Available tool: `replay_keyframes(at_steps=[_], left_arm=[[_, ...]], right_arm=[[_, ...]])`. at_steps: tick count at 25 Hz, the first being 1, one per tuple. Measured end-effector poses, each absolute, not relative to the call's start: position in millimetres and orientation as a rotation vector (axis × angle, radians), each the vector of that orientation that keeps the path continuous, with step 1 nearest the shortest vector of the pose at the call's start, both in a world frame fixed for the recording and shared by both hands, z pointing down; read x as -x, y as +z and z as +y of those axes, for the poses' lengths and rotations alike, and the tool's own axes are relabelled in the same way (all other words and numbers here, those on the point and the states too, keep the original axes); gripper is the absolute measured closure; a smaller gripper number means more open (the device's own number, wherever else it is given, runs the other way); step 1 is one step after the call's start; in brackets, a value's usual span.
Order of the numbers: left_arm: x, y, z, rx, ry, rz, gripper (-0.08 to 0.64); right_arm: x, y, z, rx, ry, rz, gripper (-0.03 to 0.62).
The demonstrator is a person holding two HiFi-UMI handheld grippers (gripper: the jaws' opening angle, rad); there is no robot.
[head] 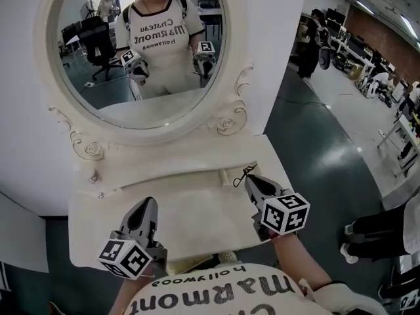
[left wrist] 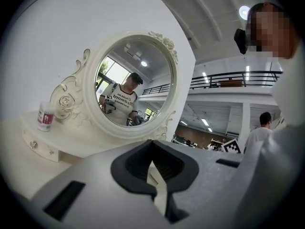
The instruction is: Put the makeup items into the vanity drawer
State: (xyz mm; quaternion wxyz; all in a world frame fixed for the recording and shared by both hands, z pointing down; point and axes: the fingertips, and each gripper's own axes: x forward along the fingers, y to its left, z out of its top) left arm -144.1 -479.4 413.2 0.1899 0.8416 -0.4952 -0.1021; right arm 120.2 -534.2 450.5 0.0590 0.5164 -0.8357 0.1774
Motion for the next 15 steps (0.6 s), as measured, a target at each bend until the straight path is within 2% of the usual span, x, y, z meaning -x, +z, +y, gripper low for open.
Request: replay_keyframes(at_steps=[15], left_arm=[[157,421,-484,-2.199,-0.275,-1.605,0.552]], right_arm=[[-141,518,-597,-1.236,0.557,-2.418,0.557]])
